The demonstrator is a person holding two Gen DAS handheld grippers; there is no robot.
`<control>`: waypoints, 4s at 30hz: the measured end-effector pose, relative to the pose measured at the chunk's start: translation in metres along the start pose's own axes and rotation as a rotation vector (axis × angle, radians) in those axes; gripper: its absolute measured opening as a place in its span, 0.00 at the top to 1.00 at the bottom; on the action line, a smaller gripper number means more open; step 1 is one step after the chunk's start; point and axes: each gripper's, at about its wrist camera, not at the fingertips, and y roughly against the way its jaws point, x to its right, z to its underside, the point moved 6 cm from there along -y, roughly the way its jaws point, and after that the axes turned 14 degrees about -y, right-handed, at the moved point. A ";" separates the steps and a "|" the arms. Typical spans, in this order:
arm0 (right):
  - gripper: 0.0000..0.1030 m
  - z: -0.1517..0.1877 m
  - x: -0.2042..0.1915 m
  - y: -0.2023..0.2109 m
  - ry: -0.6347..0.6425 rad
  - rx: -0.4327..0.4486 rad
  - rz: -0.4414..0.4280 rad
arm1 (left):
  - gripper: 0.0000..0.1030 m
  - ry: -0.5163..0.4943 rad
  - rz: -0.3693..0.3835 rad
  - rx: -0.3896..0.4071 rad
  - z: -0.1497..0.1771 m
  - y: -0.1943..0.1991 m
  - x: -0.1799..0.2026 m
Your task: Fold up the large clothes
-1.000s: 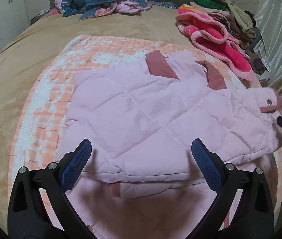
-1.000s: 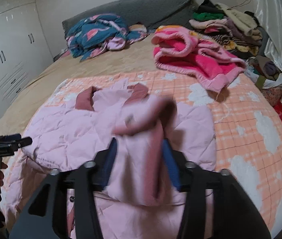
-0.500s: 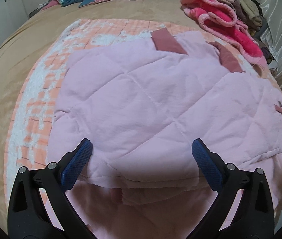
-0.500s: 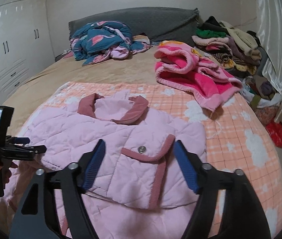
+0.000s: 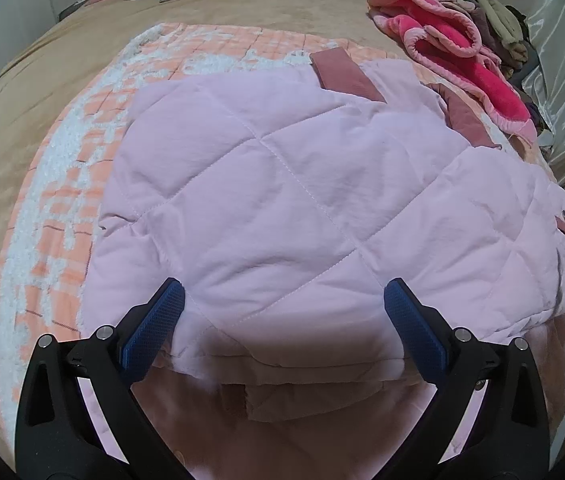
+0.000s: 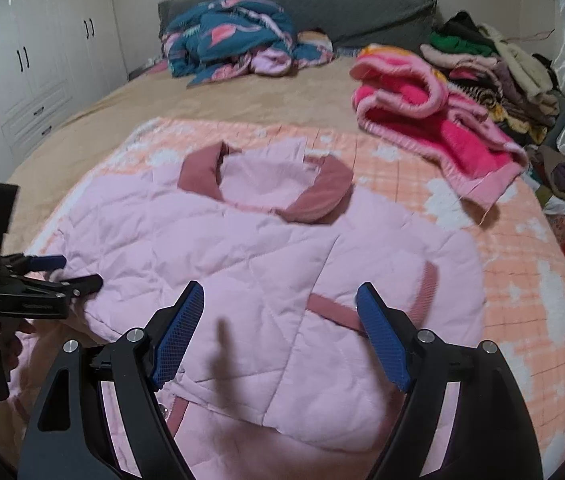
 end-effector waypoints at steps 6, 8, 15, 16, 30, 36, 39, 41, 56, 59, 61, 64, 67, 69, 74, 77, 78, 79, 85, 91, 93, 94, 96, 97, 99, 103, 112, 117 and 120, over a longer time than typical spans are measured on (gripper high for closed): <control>0.24 0.025 0.011 -0.045 -0.034 -0.104 0.042 | 0.08 0.002 0.007 0.016 0.000 0.000 -0.001; 0.23 0.030 0.014 -0.053 -0.051 -0.111 0.052 | 0.08 -0.005 0.003 0.022 0.000 0.000 -0.001; 0.22 0.037 0.016 -0.059 -0.077 -0.093 0.070 | 0.08 -0.023 -0.001 0.035 0.000 0.004 0.001; 0.22 0.037 0.016 -0.059 -0.086 -0.093 0.068 | 0.08 -0.025 -0.002 0.035 0.000 0.005 0.001; 0.18 0.046 0.016 -0.022 -0.144 -0.073 0.021 | 0.08 0.008 -0.006 0.063 0.004 0.041 -0.003; 0.15 0.049 0.012 -0.009 -0.160 -0.066 0.006 | 0.08 0.035 -0.005 0.077 0.011 0.058 -0.007; 0.13 0.049 0.009 0.000 -0.161 -0.057 -0.008 | 0.08 0.030 -0.010 0.096 0.012 0.069 -0.006; 0.13 0.048 0.007 0.006 -0.159 -0.050 -0.015 | 0.08 0.031 -0.013 0.103 0.015 0.075 -0.005; 0.13 0.046 0.002 0.050 -0.161 0.001 -0.035 | 0.08 0.037 0.018 0.116 0.025 0.106 0.008; 0.13 0.046 0.000 0.058 -0.161 0.010 -0.043 | 0.08 0.028 0.017 0.126 0.027 0.113 0.012; 0.13 0.046 -0.001 0.065 -0.159 0.022 -0.049 | 0.08 0.028 0.017 0.131 0.028 0.118 0.014; 0.13 0.045 -0.002 0.074 -0.158 0.038 -0.057 | 0.08 0.027 0.019 0.138 0.029 0.124 0.016; 0.13 0.043 -0.003 0.085 -0.151 0.062 -0.050 | 0.08 0.020 0.019 0.147 0.031 0.131 0.019; 0.13 0.043 -0.003 0.091 -0.151 0.072 -0.052 | 0.08 0.017 0.019 0.151 0.032 0.134 0.020; 0.07 0.042 -0.003 0.106 -0.159 0.099 -0.063 | 0.08 0.010 0.015 0.164 0.035 0.143 0.023; 0.07 0.043 -0.002 0.115 -0.163 0.111 -0.070 | 0.08 0.013 0.018 0.174 0.037 0.149 0.023; 0.07 0.043 -0.002 0.117 -0.163 0.114 -0.070 | 0.08 0.015 0.020 0.177 0.038 0.151 0.022; 0.07 0.043 -0.002 0.121 -0.163 0.120 -0.071 | 0.08 0.016 0.020 0.179 0.038 0.152 0.022; 0.06 0.045 -0.003 0.138 -0.162 0.141 -0.082 | 0.08 0.016 0.016 0.202 0.042 0.165 0.023; 0.06 0.047 -0.002 0.153 -0.162 0.165 -0.088 | 0.08 0.010 0.018 0.217 0.048 0.178 0.028; 0.04 0.047 -0.003 0.160 -0.159 0.177 -0.090 | 0.08 0.007 0.015 0.222 0.050 0.182 0.029; 0.04 0.048 -0.003 0.164 -0.156 0.183 -0.087 | 0.08 0.004 0.014 0.226 0.051 0.185 0.030; 0.04 0.048 -0.004 0.169 -0.144 0.196 -0.077 | 0.08 -0.001 0.009 0.231 0.053 0.189 0.032; 0.04 0.048 -0.004 0.172 -0.140 0.200 -0.076 | 0.08 -0.005 0.006 0.235 0.054 0.192 0.033; 0.04 0.050 -0.004 0.179 -0.134 0.209 -0.076 | 0.08 -0.010 0.002 0.241 0.058 0.197 0.034; 0.04 0.055 -0.004 0.190 -0.131 0.220 -0.084 | 0.08 -0.008 -0.006 0.253 0.065 0.204 0.035; 0.04 0.068 0.000 0.204 -0.130 0.232 -0.087 | 0.08 -0.022 -0.015 0.251 0.088 0.211 0.042; 0.04 0.077 0.005 0.209 -0.137 0.233 -0.084 | 0.08 -0.041 -0.023 0.250 0.097 0.214 0.049; 0.04 0.084 0.009 0.212 -0.140 0.232 -0.077 | 0.08 -0.043 -0.020 0.251 0.102 0.216 0.052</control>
